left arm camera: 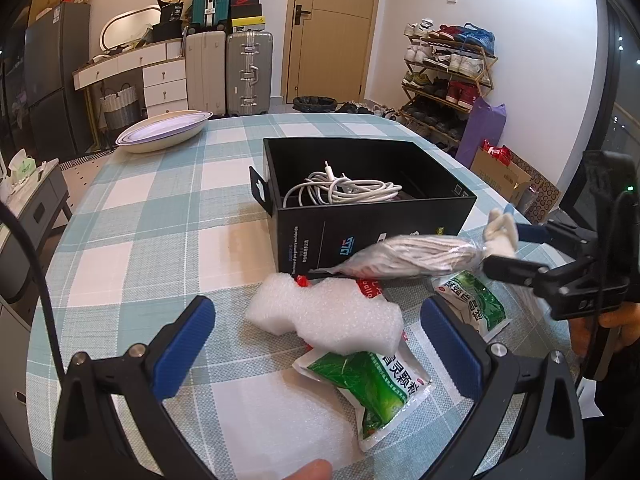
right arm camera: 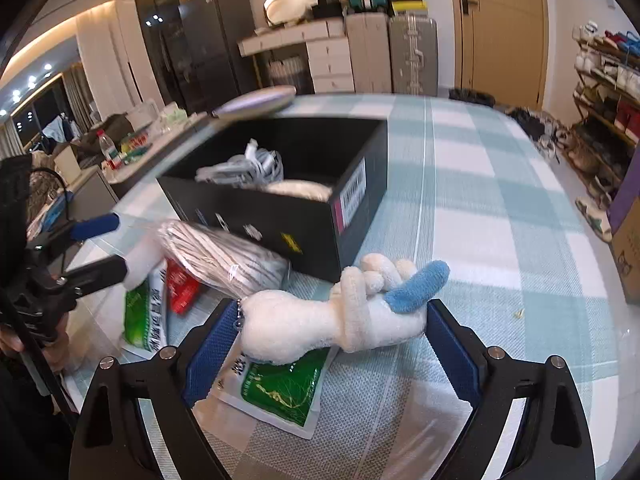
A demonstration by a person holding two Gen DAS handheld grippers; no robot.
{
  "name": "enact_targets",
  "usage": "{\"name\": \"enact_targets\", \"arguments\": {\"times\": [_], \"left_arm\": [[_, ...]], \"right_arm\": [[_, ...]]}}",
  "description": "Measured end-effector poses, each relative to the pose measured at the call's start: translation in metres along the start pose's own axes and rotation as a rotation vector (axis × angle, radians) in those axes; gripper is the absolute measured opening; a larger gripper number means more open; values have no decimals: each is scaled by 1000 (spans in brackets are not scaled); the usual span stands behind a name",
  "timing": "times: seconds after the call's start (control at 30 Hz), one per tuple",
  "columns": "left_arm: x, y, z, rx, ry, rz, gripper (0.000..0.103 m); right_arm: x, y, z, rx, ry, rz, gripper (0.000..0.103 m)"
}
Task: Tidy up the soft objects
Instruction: 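Reach the right tool to the white plush toy and grasp it, then grasp the white foam piece with the left tool while the right tool lifts the plush toy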
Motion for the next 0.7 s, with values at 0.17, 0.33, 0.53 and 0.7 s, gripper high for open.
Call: {"name": "enact_targets", "arguments": {"times": [0.17, 0.33, 0.53, 0.7], "left_arm": [[-2, 1, 1, 7, 9, 2, 103], [-5, 3, 2, 22, 21, 9, 103], [-9, 1, 4, 27, 27, 14, 103], [-16, 1, 5, 39, 47, 14, 102]], "right_arm": [[19, 4, -6, 14, -93, -32, 93], [31, 11, -10, 32, -150, -52, 93], [35, 16, -10, 39, -164, -68, 93], [36, 19, -9, 41, -163, -76, 93]]}}
Point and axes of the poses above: each gripper's, at about its wrist camera, not at the fingertips, and x roughly against the way its jaws point, y to its left, z to its underside, the point moved 1 cm from there along -x, roughly the way its jaws point
